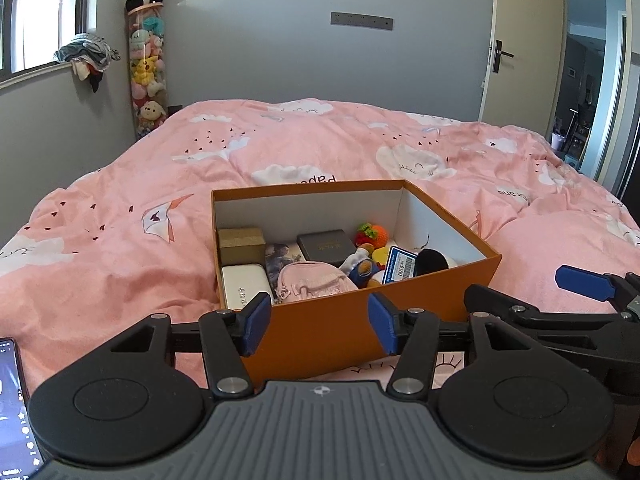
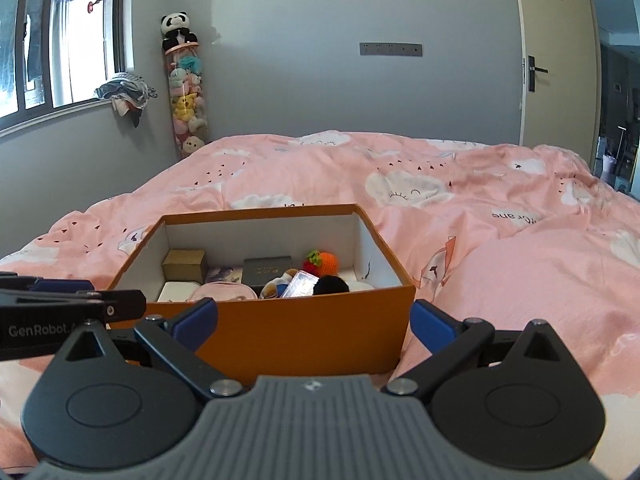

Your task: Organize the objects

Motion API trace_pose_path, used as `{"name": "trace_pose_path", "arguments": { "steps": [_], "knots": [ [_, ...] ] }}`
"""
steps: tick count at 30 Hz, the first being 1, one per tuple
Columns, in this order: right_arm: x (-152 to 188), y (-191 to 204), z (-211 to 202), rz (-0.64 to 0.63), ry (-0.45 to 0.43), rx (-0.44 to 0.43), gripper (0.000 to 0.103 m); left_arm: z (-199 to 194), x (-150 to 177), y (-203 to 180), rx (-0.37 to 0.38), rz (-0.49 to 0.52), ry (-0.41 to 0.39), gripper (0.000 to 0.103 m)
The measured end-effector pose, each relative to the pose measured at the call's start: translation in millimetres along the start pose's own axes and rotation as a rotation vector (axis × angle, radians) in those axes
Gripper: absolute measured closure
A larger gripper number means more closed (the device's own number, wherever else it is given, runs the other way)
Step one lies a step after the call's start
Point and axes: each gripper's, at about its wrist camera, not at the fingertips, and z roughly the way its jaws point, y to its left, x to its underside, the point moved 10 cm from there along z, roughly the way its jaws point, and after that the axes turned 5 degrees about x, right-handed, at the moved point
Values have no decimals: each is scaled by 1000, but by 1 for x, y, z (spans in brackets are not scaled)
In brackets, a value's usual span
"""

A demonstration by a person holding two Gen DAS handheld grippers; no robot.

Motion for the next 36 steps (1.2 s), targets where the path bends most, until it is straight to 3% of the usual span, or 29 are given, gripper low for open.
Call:
{"name": "trace_pose_path", "arguments": {
  "steps": [36],
  "knots": [
    [4, -5, 5, 27, 28, -15, 1, -2, -1, -2, 3, 11, -11, 39]
  ]
}}
